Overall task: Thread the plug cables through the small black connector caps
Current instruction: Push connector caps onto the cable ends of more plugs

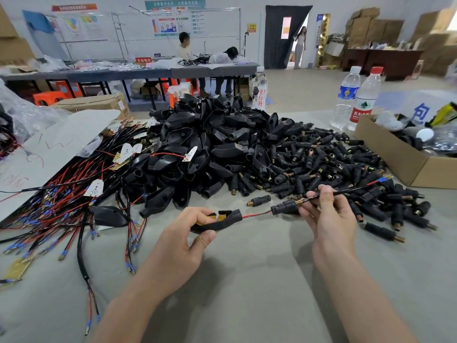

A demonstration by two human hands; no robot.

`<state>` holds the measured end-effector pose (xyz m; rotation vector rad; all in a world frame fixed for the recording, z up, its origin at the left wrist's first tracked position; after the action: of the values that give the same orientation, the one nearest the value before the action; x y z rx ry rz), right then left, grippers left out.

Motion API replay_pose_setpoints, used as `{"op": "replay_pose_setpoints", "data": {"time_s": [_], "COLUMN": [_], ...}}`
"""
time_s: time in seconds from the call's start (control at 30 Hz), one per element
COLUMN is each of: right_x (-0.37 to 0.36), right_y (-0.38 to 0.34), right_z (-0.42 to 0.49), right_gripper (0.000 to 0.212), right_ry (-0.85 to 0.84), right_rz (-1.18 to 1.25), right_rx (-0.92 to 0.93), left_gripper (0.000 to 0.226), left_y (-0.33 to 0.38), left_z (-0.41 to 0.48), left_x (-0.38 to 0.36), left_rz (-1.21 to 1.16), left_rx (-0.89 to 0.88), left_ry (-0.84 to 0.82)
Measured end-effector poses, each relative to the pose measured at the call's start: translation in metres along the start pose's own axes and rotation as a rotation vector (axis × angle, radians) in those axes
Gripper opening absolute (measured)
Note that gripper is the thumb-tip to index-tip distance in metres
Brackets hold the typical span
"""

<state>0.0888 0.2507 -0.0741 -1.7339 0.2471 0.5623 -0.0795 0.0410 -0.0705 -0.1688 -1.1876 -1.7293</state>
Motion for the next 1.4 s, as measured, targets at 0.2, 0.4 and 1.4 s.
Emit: {"op": "replay_pose_setpoints", "data": {"time_s": [0.2, 0.4, 1.4], "right_x": [0.001, -0.003, -0.004], "right_y": [-0.001, 0.003, 0.011], "right_z": [-0.002, -0.003, -0.004], "right_gripper": [0.017, 0.020, 0.023], "right_ry": [0.021, -0.010, 0.028], "right_rz": [-0.071, 0.006, -0.105], "right_rx": [0.046, -0.016, 0.023], "left_gripper": [0.025, 0.024, 0.016], "left_y": [0.002, 0.006, 0.019], "left_z": [0.000, 0.000, 0.002], "left_x": [-0.001, -0.008, -0.018], "left_rz": [-0.008, -0.019, -0.028], "left_rx": [0.003, -0.001, -0.068], "left_ry": [-0.003, 0.009, -0.001]}}
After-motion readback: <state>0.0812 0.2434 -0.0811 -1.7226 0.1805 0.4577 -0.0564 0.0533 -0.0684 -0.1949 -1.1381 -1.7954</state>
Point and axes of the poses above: each hand's wrist, its own z-axis towards the middle knuckle, its own x-axis out of the back of the hand, y = z × x, the point moved 3 cm from there along z, towards the middle knuckle, and after that the axes turned 8 degrees about -x, right-handed, at the moved point
